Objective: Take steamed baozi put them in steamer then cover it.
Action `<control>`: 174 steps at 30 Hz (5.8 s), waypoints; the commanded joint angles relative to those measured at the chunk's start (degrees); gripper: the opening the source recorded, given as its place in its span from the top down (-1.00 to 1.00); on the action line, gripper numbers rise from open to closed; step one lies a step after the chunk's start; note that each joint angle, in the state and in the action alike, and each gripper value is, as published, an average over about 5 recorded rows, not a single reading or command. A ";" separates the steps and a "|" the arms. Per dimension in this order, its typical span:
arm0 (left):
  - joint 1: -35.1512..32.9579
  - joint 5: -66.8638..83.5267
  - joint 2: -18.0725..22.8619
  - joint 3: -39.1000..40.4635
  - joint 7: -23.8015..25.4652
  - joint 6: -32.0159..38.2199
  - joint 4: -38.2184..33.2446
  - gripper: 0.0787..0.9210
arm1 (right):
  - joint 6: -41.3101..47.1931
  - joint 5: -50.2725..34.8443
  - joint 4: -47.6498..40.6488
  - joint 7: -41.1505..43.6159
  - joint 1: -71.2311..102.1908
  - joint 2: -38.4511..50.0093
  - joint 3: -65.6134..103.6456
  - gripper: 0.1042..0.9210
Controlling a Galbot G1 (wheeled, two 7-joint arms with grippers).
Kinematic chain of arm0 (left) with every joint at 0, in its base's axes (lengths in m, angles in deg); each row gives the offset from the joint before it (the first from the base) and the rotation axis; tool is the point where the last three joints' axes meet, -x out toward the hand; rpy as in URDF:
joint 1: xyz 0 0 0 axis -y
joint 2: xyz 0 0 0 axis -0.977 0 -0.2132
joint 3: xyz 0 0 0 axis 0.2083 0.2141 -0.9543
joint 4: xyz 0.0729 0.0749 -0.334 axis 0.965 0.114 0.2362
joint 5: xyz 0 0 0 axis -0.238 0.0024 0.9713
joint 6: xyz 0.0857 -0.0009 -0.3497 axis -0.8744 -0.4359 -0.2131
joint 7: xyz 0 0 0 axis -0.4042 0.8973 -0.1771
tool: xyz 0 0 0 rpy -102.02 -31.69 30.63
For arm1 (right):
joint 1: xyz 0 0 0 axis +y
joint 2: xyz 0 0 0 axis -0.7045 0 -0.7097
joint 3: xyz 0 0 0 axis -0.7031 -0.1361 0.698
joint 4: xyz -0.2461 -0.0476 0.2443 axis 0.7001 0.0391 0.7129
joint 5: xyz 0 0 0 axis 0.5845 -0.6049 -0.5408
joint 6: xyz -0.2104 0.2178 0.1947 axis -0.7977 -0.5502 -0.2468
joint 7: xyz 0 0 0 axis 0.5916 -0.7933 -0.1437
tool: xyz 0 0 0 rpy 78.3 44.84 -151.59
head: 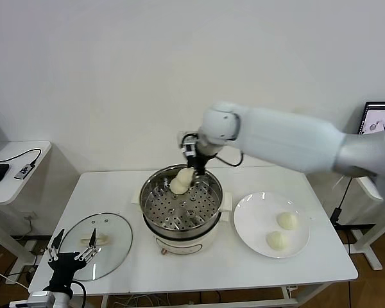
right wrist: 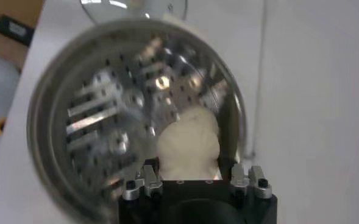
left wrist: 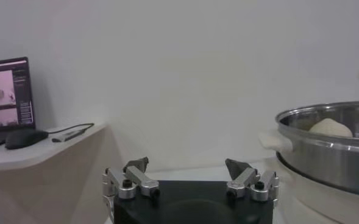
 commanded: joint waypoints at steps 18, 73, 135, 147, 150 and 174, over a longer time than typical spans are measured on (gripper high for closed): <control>0.28 -0.05 -0.10 0.51 0.05 0.15 0.40 -0.77 | 4.03 -0.11 -12.09 -5.14 9.62 -12.28 1.04 -0.22; -0.89 -1.09 -0.61 0.18 0.26 -0.39 -0.02 -0.77 | -18.23 35.41 17.19 13.11 25.90 44.46 11.43 -0.76; -0.01 -1.03 -1.32 0.37 0.29 -0.40 0.63 -0.77 | -18.17 26.23 2.53 15.22 8.03 30.66 17.33 -0.18; -0.16 -0.79 -0.98 -0.16 0.25 -0.29 0.50 -0.77 | -20.77 18.13 2.36 12.84 -3.98 14.98 9.40 -0.20; -0.24 -0.78 -0.69 -0.50 0.24 -0.23 0.33 -0.77 | -23.08 14.55 4.54 10.90 -3.48 11.39 6.52 -0.20; -1.38 -0.68 0.99 -1.60 0.22 -0.19 -1.58 -0.77 | -55.41 33.07 2.70 9.69 0.97 -0.53 -4.65 -0.24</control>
